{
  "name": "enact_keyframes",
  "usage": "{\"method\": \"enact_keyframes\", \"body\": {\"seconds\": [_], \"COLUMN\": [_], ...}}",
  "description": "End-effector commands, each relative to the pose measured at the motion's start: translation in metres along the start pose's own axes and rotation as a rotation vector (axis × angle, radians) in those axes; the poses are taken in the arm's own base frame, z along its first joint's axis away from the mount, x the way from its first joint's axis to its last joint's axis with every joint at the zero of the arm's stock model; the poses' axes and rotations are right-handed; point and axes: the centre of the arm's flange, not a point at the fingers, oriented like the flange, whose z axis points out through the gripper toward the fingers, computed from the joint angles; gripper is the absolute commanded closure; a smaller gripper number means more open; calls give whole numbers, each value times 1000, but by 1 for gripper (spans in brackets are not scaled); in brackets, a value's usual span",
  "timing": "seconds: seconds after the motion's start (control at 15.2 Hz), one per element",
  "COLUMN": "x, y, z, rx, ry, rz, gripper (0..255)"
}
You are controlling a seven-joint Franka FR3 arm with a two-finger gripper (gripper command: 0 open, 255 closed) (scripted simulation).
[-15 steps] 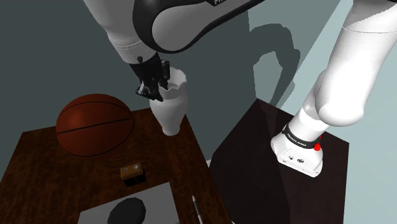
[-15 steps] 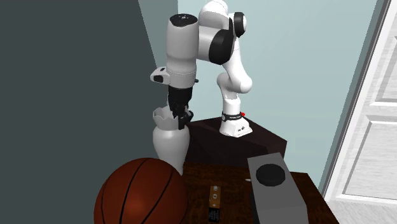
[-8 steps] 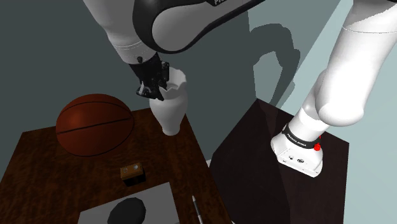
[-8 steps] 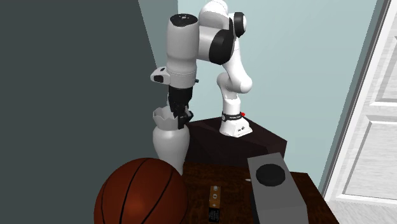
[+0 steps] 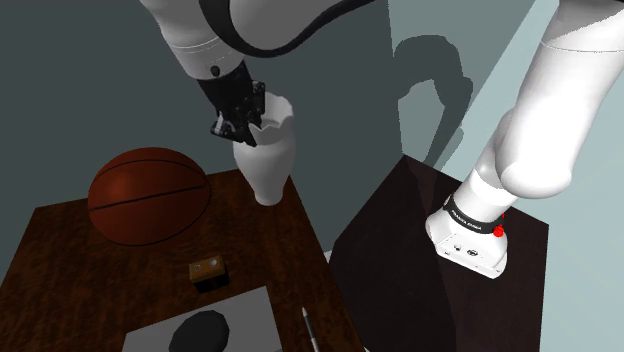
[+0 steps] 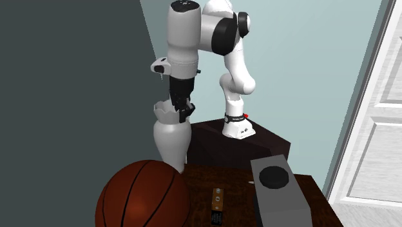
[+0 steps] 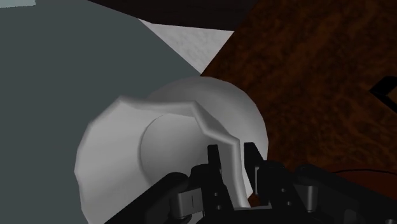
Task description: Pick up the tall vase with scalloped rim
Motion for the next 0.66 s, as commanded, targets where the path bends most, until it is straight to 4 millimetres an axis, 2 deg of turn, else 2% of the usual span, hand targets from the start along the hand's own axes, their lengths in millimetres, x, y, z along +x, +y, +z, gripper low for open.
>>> {"method": "enact_keyframes", "body": {"seconds": [0.0,0.46,0.59], "x": [-2,-4,-4], "y": [3,14,14], "z": [-11,-46,-47], "rx": [0,0,0], "ry": [1,1,1], "rz": [0,0,0], "gripper": [255,255,255]}}
